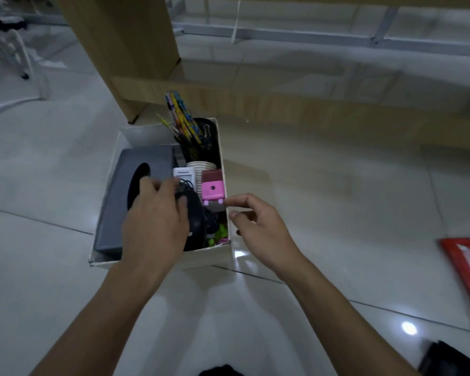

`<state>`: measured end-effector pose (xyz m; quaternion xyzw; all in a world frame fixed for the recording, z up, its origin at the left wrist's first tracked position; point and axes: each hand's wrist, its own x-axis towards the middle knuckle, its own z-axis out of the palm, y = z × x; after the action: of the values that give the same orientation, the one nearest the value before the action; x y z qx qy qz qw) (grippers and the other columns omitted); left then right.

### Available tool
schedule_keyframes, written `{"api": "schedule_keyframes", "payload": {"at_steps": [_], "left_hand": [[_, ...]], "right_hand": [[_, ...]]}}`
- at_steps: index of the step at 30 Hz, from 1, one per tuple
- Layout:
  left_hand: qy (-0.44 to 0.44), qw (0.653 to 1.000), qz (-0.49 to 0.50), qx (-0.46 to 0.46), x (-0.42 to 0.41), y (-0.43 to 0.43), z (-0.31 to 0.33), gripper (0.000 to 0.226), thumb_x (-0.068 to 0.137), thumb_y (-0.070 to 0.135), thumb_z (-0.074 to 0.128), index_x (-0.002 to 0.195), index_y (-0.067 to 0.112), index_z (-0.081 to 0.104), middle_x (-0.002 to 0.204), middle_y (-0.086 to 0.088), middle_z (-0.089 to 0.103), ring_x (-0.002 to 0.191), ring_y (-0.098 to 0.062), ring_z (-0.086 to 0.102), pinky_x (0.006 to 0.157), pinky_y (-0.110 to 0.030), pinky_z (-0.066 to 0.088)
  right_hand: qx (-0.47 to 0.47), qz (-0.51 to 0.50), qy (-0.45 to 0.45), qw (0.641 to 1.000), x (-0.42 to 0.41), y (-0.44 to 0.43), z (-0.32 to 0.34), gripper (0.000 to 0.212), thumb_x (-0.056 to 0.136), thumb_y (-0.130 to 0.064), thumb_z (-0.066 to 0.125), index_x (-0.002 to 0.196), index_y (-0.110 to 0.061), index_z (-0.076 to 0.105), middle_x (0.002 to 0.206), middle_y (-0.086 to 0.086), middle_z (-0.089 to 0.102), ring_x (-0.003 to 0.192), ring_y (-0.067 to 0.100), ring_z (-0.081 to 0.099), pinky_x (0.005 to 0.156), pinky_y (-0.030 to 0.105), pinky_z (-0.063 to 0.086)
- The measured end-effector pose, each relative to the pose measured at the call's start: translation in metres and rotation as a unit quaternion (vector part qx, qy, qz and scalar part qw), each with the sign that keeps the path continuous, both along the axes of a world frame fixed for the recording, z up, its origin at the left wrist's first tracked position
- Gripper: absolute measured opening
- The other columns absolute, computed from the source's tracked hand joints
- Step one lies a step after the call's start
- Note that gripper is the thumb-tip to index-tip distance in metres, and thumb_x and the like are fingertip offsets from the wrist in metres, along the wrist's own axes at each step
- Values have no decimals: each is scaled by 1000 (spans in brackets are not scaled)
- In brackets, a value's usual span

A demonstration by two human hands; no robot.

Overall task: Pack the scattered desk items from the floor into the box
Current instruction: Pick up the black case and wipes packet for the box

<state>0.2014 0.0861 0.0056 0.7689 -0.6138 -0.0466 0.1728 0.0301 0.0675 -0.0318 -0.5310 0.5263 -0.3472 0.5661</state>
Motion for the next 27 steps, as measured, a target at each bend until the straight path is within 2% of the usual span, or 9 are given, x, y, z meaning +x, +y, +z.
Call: {"api": "schedule_keyframes", "payload": {"at_steps": [4, 6, 10, 15, 17, 19, 22, 24, 27], "left_hand": [[141, 972, -147, -117, -56, 17, 2, 15, 98, 21, 52, 109, 24, 62, 98, 10, 55, 75, 4, 52, 66, -13, 38], [196, 953, -214, -87, -94, 30, -11, 14, 96, 21, 53, 105, 26, 63, 95, 15, 58, 73, 9, 52, 68, -8, 37], [255, 914, -312, 40, -156, 55, -53, 17, 98, 19, 52, 108, 30, 60, 98, 19, 63, 73, 9, 54, 68, -7, 38], [187, 859, -443, 175, -211, 80, -96, 17, 99, 24, 52, 107, 33, 64, 102, 20, 63, 91, 0, 58, 82, -20, 46], [175, 836, -477, 210, -230, 88, -105, 17, 98, 27, 51, 107, 36, 63, 100, 22, 60, 89, 2, 56, 81, -21, 45], [181, 818, -492, 237, -245, 92, -112, 17, 98, 29, 51, 108, 37, 62, 100, 23, 59, 87, 4, 56, 78, -16, 43], [205, 792, -496, 292, -266, 92, -121, 23, 99, 26, 51, 119, 32, 61, 112, 16, 62, 100, 3, 58, 87, -15, 46], [250, 786, -454, 338, -277, 92, -122, 28, 101, 27, 50, 128, 30, 58, 122, 12, 62, 107, -2, 61, 94, -21, 48], [366, 764, -338, 409, -290, 97, -114, 28, 104, 31, 46, 130, 34, 55, 123, 10, 66, 106, -6, 65, 96, -31, 53]], "right_hand": [[-47, -79, -4, 996, -22, 18, -2, 24, 96, -11, 53, 95, -28, 71, 95, -12, 73, 93, 11, 68, 86, 39, 57], [-62, -146, -8, 987, -44, 34, -7, 26, 94, -8, 51, 91, -26, 70, 90, -7, 74, 91, 17, 70, 83, 38, 58], [-49, -292, 76, 952, -104, 91, -30, 26, 96, -5, 50, 94, -22, 69, 88, -10, 72, 86, 5, 68, 73, 20, 54], [-4, -428, 310, 849, -180, 182, -61, 17, 94, -15, 61, 108, -23, 65, 105, -8, 64, 97, 7, 57, 88, 37, 54], [7, -482, 382, 789, -202, 209, -67, 27, 89, -22, 68, 115, -22, 60, 114, -3, 59, 104, 11, 51, 93, 37, 50], [33, -505, 406, 761, -215, 225, -74, 47, 86, -32, 73, 126, -19, 53, 127, 0, 54, 115, 16, 49, 98, 34, 43], [85, -459, 330, 820, -222, 230, -88, 57, 87, -35, 73, 135, -18, 47, 128, -6, 50, 114, 11, 51, 91, 22, 47], [111, -438, 300, 840, -225, 223, -94, 39, 90, -32, 70, 123, -19, 55, 115, -5, 54, 100, 10, 58, 74, 10, 45], [117, -462, 246, 844, -227, 210, -90, 21, 93, -30, 66, 111, -21, 61, 105, -3, 60, 87, 8, 60, 67, 10, 45]]}}
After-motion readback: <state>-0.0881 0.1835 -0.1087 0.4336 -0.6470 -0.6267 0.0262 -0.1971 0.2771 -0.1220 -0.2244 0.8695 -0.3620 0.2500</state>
